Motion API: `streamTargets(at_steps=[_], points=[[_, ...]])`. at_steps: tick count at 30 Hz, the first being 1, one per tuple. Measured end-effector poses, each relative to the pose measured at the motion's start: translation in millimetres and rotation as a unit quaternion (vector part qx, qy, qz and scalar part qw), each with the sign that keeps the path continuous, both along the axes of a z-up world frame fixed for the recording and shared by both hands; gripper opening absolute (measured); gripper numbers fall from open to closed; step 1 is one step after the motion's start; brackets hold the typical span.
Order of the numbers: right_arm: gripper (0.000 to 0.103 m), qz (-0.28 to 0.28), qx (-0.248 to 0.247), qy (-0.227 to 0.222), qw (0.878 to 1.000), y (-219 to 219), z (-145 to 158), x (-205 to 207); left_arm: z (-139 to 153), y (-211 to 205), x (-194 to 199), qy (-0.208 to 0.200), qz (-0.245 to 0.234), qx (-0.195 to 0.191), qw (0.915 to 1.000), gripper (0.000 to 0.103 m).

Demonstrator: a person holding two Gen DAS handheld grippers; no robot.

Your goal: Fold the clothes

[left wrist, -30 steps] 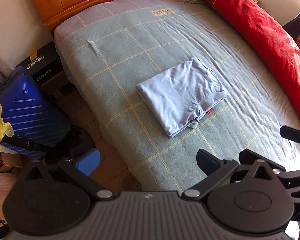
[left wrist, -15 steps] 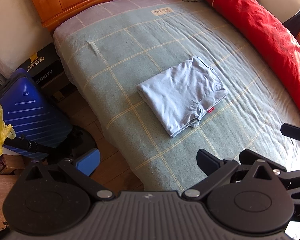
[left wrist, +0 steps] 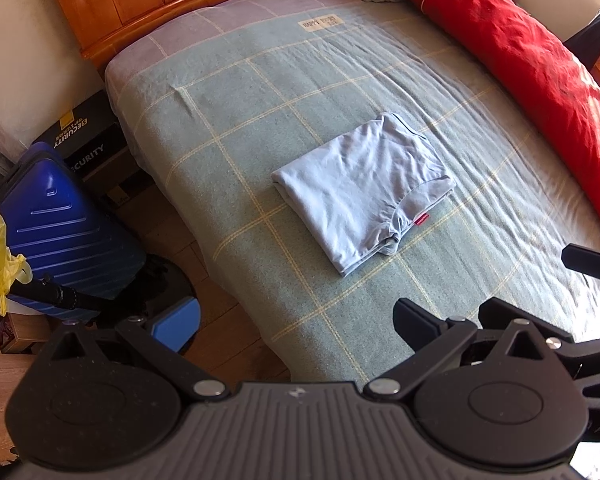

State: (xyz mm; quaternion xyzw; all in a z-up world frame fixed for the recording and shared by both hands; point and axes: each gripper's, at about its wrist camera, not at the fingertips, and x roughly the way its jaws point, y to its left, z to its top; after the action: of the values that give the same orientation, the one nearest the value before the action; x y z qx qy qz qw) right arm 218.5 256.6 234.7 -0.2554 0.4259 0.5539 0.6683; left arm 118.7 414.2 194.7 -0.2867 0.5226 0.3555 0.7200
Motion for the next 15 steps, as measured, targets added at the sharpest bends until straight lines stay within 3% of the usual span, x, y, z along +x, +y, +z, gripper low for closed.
streamTargets(at_steps=[15], points=[[0.103,0.004,0.001,-0.003,1.0,1.2,-0.5,-1.2,-0.6,-0.2,-0.3,0.005,-0.001,0.003,1.0,0.102]])
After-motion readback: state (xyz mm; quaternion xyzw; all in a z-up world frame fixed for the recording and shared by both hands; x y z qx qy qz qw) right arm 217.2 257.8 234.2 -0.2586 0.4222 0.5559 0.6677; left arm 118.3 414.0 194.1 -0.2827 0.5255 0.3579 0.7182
